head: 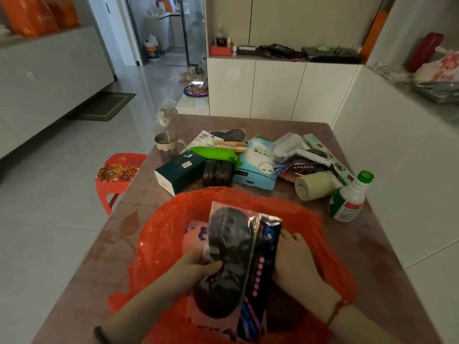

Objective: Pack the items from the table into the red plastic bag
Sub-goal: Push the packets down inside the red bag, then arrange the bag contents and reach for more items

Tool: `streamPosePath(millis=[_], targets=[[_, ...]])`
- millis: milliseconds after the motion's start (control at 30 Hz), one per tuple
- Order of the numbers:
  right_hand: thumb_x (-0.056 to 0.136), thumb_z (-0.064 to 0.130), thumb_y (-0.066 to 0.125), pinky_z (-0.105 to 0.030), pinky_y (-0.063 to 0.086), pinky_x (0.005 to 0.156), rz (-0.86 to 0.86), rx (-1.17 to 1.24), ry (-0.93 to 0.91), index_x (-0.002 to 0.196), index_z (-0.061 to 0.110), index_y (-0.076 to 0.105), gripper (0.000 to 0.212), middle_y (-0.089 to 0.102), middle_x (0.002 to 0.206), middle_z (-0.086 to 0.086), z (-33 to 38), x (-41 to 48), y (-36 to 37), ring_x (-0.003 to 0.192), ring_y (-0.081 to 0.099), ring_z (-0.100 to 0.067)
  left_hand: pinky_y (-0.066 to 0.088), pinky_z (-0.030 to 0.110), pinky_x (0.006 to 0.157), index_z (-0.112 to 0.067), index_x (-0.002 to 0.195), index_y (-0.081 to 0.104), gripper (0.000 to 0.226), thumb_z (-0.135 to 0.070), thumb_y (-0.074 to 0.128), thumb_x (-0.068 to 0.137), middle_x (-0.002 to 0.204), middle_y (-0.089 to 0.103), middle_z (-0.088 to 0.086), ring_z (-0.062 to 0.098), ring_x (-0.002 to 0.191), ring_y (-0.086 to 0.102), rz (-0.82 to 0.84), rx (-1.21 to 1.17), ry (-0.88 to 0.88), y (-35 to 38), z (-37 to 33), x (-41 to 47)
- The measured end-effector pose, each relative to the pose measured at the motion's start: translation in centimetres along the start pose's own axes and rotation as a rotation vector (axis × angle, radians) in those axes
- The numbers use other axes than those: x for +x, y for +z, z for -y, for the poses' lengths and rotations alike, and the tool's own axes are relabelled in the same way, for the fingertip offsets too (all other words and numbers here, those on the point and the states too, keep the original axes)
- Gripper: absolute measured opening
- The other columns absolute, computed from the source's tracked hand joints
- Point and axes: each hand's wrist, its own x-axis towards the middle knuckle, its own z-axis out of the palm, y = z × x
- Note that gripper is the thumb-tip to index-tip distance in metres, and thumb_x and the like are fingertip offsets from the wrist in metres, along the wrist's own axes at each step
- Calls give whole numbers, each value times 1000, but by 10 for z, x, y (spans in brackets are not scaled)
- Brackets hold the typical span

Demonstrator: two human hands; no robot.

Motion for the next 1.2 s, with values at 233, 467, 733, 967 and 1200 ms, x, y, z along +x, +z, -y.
streamPosePath(millis=[233,467,733,967,1200], targets=[[83,32,43,-43,29,112,369,247,-137,137,27,40,53,42,142,2,1,-14,6,135,36,-22,54,25,84,-12,104,61,20,-14,63,84,100,71,2,13,93,67,-96,426,-47,-16,0,7],[83,35,64,-43,27,113,-6,270,361,142,22,32,68,28,152,-6,-63,31,-13,139,27,-23,46,22,89,-15,134,37,55,-22,62,85,126,55,2,14,104,56,-12,651,-27,-3,-20,4],[77,-8,49,-28,44,78,-127,535,512,107,11,65,39,66,103,-6,-94,65,-27,93,57,-18,43,29,88,-18,127,44,53,-36,64,82,126,57,3,20,113,53,-210,1138,228,2,-51,23],[66,-12,47,-45,48,92,-263,586,473,98,13,69,47,70,100,-10,-103,71,-43,99,60,-28,25,42,115,-22,147,13,69,-48,42,90,152,27,6,24,138,28,-316,1414,435,19,-75,49],[67,-12,46,-38,48,91,-253,622,465,99,14,70,48,69,101,-6,-106,66,-44,100,60,-22,9,48,119,-26,148,8,78,-53,47,86,158,11,2,25,145,13,181,1524,286,45,-58,67]])
